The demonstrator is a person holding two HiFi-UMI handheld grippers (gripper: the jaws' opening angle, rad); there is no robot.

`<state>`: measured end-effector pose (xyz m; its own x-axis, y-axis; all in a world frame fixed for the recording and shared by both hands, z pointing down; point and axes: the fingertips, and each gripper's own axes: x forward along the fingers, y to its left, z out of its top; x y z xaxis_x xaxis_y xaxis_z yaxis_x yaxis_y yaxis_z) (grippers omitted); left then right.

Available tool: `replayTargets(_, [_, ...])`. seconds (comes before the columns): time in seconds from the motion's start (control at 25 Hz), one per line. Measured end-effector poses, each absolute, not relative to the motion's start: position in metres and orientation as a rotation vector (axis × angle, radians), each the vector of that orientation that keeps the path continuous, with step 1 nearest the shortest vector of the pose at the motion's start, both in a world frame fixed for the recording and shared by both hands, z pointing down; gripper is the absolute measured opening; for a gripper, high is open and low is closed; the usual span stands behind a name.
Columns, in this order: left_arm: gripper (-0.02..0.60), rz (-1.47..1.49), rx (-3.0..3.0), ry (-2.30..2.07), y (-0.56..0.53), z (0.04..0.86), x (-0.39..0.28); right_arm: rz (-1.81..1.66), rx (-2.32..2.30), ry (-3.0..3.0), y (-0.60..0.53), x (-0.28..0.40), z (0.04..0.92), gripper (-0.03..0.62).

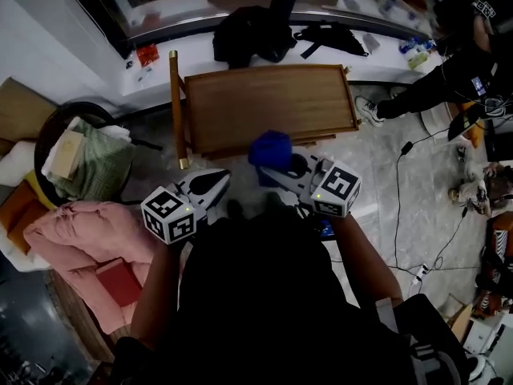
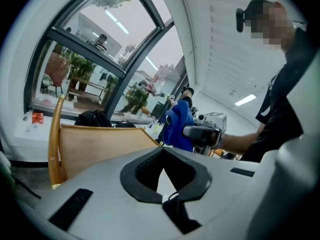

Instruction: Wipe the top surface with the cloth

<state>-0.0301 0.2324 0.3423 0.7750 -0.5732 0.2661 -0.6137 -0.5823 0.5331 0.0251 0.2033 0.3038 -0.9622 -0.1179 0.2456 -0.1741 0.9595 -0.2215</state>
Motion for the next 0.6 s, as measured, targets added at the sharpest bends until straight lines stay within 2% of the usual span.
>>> replayTargets(0.24, [0.009,0.063,2.354,-0.871,0.226,0.339,-0.028,0.399,0.290,-2.851,0.199,0.036,0.305,0.066])
replayTargets(0.6, [0.009,0.010,2.310,-0.923,0.213,0.350,-0.052,0.407,0.284,-2.783,0.185,0.006,0.319,0.064])
